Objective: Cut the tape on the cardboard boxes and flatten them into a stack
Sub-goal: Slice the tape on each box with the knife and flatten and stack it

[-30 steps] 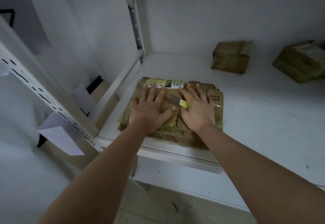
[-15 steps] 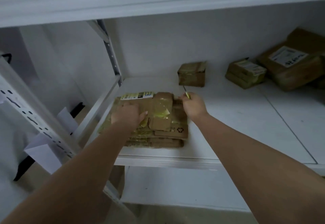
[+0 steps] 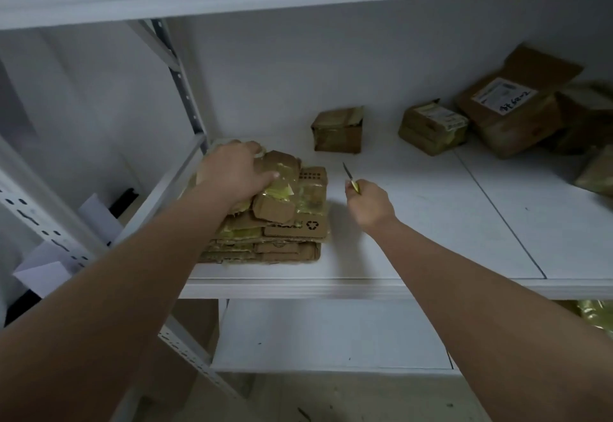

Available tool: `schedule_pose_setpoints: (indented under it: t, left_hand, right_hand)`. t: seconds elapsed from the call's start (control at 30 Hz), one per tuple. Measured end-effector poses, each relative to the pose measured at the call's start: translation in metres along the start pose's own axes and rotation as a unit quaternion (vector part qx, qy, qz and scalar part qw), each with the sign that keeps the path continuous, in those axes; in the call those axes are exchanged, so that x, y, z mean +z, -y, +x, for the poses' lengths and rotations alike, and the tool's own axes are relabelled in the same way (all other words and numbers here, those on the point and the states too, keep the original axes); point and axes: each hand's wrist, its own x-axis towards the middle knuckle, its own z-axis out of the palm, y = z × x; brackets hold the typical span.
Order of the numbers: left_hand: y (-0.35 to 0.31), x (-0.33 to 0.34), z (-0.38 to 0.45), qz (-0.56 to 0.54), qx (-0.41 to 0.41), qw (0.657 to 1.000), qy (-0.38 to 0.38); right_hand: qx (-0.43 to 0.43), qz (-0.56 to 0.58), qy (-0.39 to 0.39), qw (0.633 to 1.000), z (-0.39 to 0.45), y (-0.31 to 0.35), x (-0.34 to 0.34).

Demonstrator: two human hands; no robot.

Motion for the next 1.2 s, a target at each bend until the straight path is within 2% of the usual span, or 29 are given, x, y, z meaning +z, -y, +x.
schedule_pose_setpoints:
  t: [0.1, 0.33, 0.5, 0.7, 0.93, 1.07, 1.2]
  left_hand:
    - [-0.033, 0.0, -0.002, -0.024, 0.061, 0.998, -0.014]
    - [-0.083, 0.045, 0.001, -0.047, 0.175, 0.983, 0.016]
    - [-0.116, 0.069, 0.007, -0.077, 0.217, 0.972, 0.048]
    - [-0.16, 0.086, 0.013, -0.083, 0.243, 0.964, 0.072]
    - [-0.211, 0.095, 0.039, -0.067, 0.207, 0.973, 0.073]
    - [-0.225, 0.11, 0.046, -0.081, 0.145, 0.985, 0.057]
    - [-0.208, 0.102, 0.057, 0.012, 0.079, 0.997, 0.022]
  right_hand:
    - [0.005, -0.019, 0.002, 1.0, -0.003, -0.01, -0.005]
    - [0.028, -0.05, -0.024, 0.998, -0.004, -0.049, -0.036]
    - [0.084, -0.076, -0.046, 0.992, -0.013, -0.091, -0.064]
    - [0.076, -0.102, -0.068, 0.99, -0.007, -0.116, -0.101]
    - [0.026, -0.098, -0.056, 0.993, 0.035, -0.148, -0.138]
    - [-0.03, -0.116, -0.005, 0.993, 0.07, -0.149, -0.142]
    - [-0.075, -0.078, 0.079, 0.991, 0.119, -0.125, -0.124]
